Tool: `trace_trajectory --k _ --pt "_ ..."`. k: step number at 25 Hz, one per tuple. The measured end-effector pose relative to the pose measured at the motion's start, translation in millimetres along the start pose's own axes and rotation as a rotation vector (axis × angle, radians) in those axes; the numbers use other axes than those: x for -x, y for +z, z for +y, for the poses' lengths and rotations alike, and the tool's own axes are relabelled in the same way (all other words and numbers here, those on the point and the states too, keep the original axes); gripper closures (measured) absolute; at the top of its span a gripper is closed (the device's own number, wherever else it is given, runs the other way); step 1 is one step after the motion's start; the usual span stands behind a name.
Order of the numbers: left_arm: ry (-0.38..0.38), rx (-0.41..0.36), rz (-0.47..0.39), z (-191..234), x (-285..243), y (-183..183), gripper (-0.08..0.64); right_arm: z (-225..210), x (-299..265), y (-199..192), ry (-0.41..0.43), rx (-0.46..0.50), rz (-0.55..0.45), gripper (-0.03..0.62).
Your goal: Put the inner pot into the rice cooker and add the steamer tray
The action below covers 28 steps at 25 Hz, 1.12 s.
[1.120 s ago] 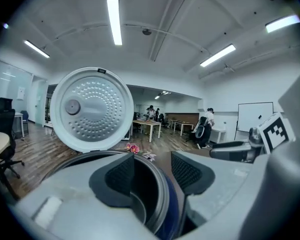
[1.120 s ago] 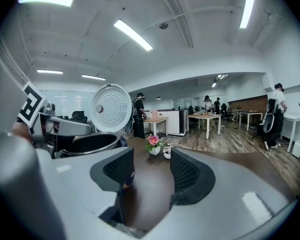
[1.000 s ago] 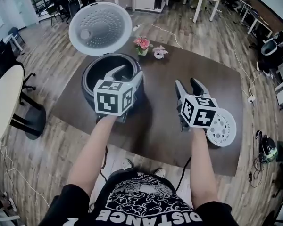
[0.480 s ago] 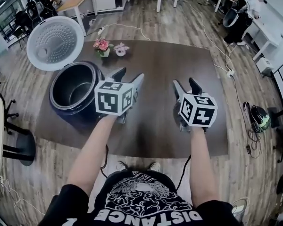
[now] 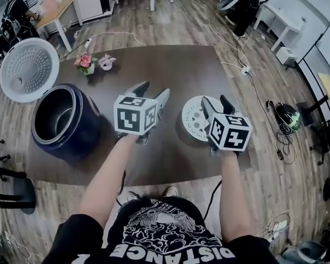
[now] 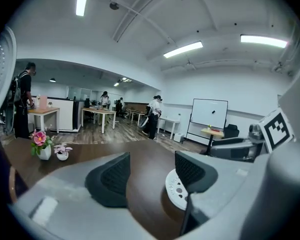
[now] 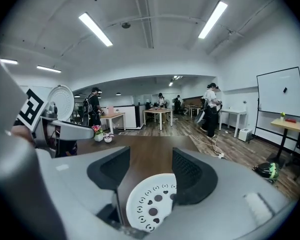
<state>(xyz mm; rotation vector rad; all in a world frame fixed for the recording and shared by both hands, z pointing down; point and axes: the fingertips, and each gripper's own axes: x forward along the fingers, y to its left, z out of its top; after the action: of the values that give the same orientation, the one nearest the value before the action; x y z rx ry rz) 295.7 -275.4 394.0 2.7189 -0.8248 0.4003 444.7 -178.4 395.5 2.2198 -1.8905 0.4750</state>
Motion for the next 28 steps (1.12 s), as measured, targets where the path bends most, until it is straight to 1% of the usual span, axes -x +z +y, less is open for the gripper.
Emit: trace_trajectory --k 6,10,14,19,25,28 --pt "-0.056 0.001 0.04 -40.4 -40.6 -15.1 0.275 -52.2 10.8 -19.9 -0.052 -0.03 0.027 0.324" --pt "-0.083 0.022 0.087 -62.5 -66.0 -35.4 0.275 -82.9 12.8 -42.6 -0.064 -0.054 0.067 0.324" --pt "-0.082 0.065 0.156 -72.7 -89.8 -65.4 0.275 -108.1 6.3 -70.3 -0.064 -0.093 0.119 0.324" --pt "-0.079 0.112 0.232 -80.9 -114.6 -102.5 0.275 -125.8 -7.0 -102.7 -0.046 -0.123 0.177 0.325" --pt "-0.052 0.168 0.289 -79.0 -131.6 -129.0 0.275 -139.9 -18.8 -138.1 -0.021 -0.173 0.246 0.33" --pt "-0.033 0.19 0.313 -75.2 -135.0 -138.9 0.275 -144.3 -25.7 -151.5 -0.012 -0.198 0.274 0.351"
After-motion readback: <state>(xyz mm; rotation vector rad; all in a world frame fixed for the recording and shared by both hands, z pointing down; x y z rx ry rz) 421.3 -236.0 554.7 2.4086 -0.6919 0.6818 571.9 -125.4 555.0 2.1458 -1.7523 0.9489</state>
